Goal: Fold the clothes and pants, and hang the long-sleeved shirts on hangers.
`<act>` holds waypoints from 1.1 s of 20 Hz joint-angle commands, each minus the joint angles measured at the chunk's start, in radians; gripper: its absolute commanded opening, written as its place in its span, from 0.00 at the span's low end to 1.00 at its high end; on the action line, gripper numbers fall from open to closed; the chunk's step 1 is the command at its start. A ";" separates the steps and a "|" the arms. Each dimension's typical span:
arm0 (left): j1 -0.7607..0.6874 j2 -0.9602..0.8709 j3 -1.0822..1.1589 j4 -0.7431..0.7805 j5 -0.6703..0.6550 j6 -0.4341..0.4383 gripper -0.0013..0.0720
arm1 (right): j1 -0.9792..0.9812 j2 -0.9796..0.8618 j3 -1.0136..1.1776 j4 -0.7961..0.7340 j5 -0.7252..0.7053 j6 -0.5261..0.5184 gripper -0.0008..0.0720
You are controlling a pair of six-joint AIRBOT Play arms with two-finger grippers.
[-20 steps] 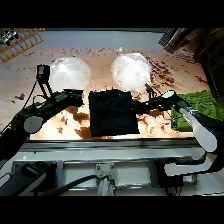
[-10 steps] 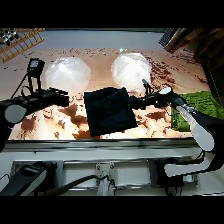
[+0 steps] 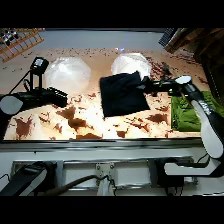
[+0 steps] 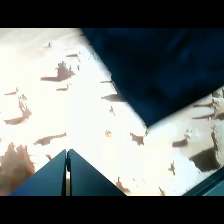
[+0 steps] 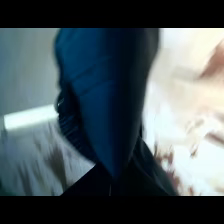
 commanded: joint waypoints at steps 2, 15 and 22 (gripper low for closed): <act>0.002 -0.002 0.002 -0.004 0.008 0.007 0.04 | -0.171 0.140 0.008 -0.122 -0.100 0.156 0.05; 0.002 -0.002 0.002 -0.004 0.008 0.007 0.04 | -0.639 0.388 0.008 -0.315 -0.166 0.463 0.05; 0.002 -0.002 0.002 -0.004 0.008 0.007 0.04 | -0.684 0.442 0.000 -0.648 -0.008 0.528 0.05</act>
